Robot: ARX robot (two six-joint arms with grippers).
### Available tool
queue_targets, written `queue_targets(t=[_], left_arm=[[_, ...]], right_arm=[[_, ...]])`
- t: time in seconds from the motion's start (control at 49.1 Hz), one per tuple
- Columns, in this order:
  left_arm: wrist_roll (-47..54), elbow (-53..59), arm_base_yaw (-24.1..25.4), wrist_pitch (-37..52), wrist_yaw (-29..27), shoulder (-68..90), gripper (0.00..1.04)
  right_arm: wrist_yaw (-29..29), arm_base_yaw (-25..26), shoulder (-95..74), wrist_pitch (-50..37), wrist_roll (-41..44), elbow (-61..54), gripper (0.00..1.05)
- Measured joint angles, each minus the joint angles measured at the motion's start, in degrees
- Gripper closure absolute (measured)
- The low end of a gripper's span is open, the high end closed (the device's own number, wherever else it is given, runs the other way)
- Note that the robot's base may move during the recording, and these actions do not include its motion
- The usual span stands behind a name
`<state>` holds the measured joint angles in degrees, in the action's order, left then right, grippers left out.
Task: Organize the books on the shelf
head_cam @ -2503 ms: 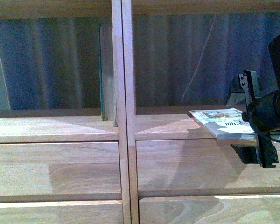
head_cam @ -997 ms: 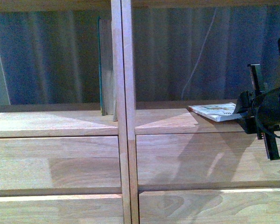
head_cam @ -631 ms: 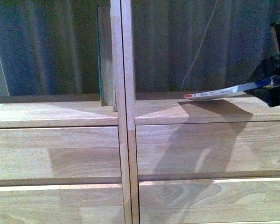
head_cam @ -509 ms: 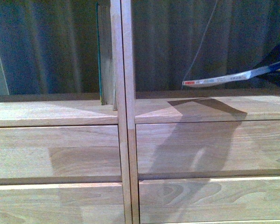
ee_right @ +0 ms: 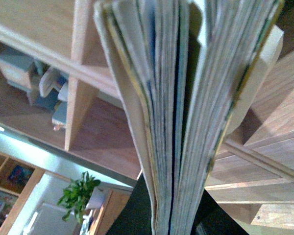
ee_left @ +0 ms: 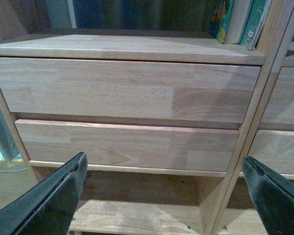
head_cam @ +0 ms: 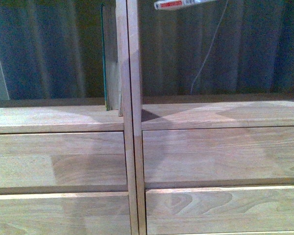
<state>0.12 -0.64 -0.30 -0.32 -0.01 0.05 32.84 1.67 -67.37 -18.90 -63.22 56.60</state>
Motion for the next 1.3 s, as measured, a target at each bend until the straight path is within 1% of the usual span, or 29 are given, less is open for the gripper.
queue_targets(t=[0.183,0.224,0.244,0.305,0.326,0.407,0.427,0.509,0.549,0.57,0.59,0.61,0.631,0.651,0.692,0.732,0.793,0.895,0.956,1.099,1.302], left_arm=[[-0.50,0.00,0.04,0.07,0.11,0.02,0.07],[-4.57,-0.02,1.09,3.50,2.58,2.05,0.07],[-7.48,-0.09,2.36,7.34,4.63,4.76,0.07],[-11.61,-0.61,4.61,13.84,7.85,10.58,0.07],[-13.51,-1.25,5.99,17.70,9.86,14.53,0.07],[-17.38,-4.39,8.68,26.73,15.61,24.70,0.07],[-19.08,-6.01,9.31,29.20,18.05,27.78,0.07],[-26.12,-10.99,10.16,34.75,26.21,35.17,0.07],[-31.41,-13.57,10.71,38.12,31.98,38.47,0.07],[-34.64,-14.97,11.02,41.13,35.76,40.46,0.07],[-36.02,-15.39,11.08,42.27,36.85,41.11,0.07],[-39.45,-16.17,11.15,44.72,38.64,42.36,0.07],[-40.13,-16.57,11.15,45.97,39.39,42.97,0.07],[-43.47,-17.35,11.15,48.33,40.22,44.13,0.07],[-47.95,-19.04,10.73,52.22,40.28,46.18,0.07],[-53.77,-21.05,9.88,55.10,39.17,48.17,0.07],[-60.24,-24.02,8.17,58.10,35.65,51.04,0.07],[-66.90,-26.56,4.66,60.35,31.23,53.90,0.07],[-68.61,-27.56,1.97,60.74,29.20,55.23,0.07],[-68.85,-28.26,-3.17,61.55,25.94,58.47,0.07],[-68.72,-30.60,-5.88,64.06,23.58,61.94,0.07]], right_arm=[[0.35,-4.17,3.52,0.31,2.21,-1.05,0.97],[0.04,-5.22,3.89,0.42,2.99,-1.29,0.97],[-0.15,-5.77,4.09,0.55,3.37,-1.46,0.97],[-0.42,-6.80,4.46,0.61,4.20,-1.84,0.97],[-0.39,-7.41,4.66,0.66,4.59,-1.99,0.97],[-0.46,-8.92,5.14,0.79,5.60,-2.27,0.97],[-0.50,-9.44,5.31,0.81,5.95,-2.43,0.97],[-1.11,-11.06,5.86,1.07,6.86,-2.82,0.97],[-1.64,-12.11,5.97,1.25,7.30,-2.82,0.97],[-1.88,-12.76,6.03,1.25,7.52,-2.86,0.97],[-1.97,-12.98,6.05,1.25,7.63,-2.86,0.97],[-2.16,-13.40,6.10,1.25,7.69,-2.91,0.97],[-2.21,-13.62,6.12,1.25,7.78,-2.93,0.97],[-2.47,-14.05,6.14,1.27,7.82,-2.93,0.97],[-3.15,-14.95,6.21,1.31,7.91,-2.93,0.97],[-3.58,-16.00,6.27,1.31,8.04,-2.93,0.97],[-4.48,-17.86,6.36,1.33,8.55,-2.93,0.97],[-4.81,-20.22,7.02,1.92,9.11,-2.93,0.97],[-5.42,-21.59,7.65,2.40,9.35,-2.93,0.97],[-6.36,-24.13,8.74,2.67,9.35,-2.93,0.97],[-7.21,-28.55,10.03,3.80,10.16,-3.32,0.97]])
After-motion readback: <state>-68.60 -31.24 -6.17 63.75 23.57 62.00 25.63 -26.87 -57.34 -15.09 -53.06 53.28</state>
